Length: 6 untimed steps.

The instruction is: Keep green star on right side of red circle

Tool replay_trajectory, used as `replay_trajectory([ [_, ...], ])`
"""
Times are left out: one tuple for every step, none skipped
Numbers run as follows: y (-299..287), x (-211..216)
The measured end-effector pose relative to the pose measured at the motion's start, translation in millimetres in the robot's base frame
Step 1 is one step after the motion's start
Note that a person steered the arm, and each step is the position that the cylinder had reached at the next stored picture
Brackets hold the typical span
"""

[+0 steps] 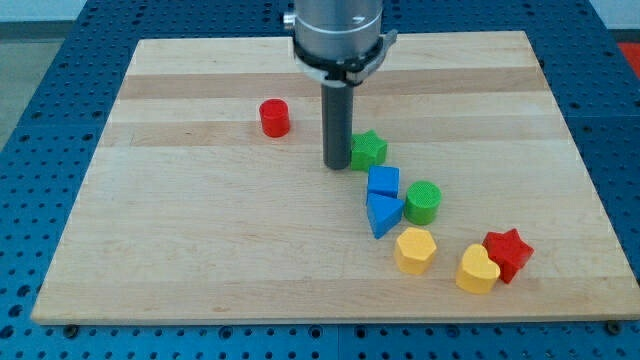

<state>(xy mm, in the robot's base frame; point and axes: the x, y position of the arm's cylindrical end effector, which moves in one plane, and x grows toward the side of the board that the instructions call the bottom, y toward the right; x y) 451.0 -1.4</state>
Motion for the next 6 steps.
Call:
replay_trajectory([
  [5.0, 30.4],
  [33.7, 18.7],
  [45.4, -24.8],
  [45.4, -52.0],
  [67.6, -42.0],
  [117.3, -46.2],
])
